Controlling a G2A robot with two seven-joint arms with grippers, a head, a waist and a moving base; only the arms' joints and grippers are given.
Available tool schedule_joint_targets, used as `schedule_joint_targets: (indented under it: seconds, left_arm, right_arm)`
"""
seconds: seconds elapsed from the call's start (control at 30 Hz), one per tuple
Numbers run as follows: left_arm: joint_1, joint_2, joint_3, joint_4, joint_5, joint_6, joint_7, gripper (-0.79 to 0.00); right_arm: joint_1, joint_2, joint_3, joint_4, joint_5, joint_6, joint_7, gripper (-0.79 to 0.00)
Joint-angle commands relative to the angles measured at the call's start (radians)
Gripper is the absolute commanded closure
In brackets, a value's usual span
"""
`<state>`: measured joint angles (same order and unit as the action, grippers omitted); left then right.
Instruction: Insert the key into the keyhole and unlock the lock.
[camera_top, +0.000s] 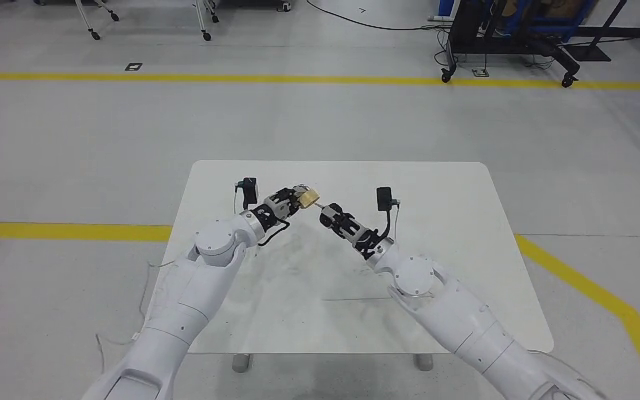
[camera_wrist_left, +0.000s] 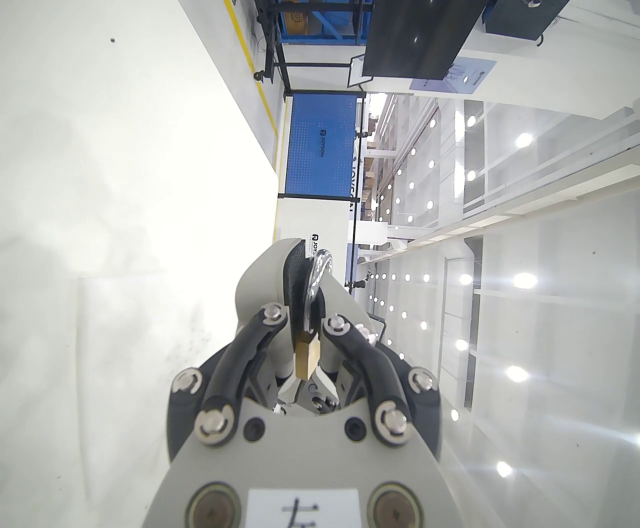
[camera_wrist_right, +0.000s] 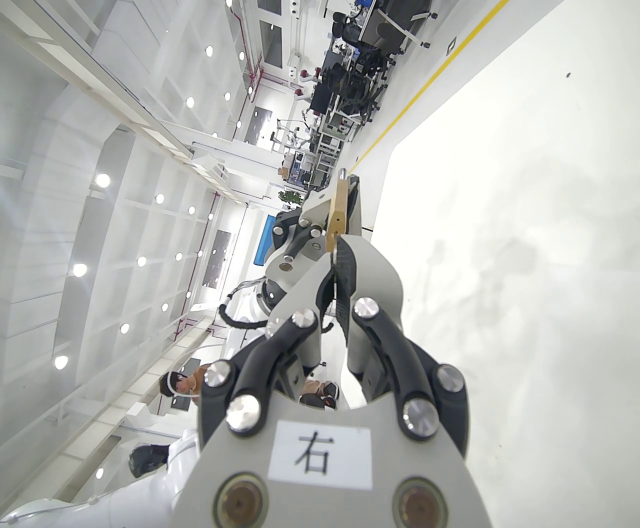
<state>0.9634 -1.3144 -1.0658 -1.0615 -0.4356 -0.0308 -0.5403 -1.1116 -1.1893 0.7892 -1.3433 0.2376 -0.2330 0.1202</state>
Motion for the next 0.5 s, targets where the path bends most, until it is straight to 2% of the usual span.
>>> schedule_joint_targets:
  seconds: [0.0,0.47]
  left_arm:
    - [0.002,0.000,-0.002,-0.001,-0.001,0.000,-0.001,0.000]
    - [0.004,-0.005,-0.002,-0.005,0.019,0.008,-0.014,0.000]
  right_arm:
    - [-0.004,-0.002,0.003,-0.003,-0.002,0.000,0.003,0.000]
    - [-0.005,-0.027,0.030,0.011,-0.031,0.014,0.000,0.000]
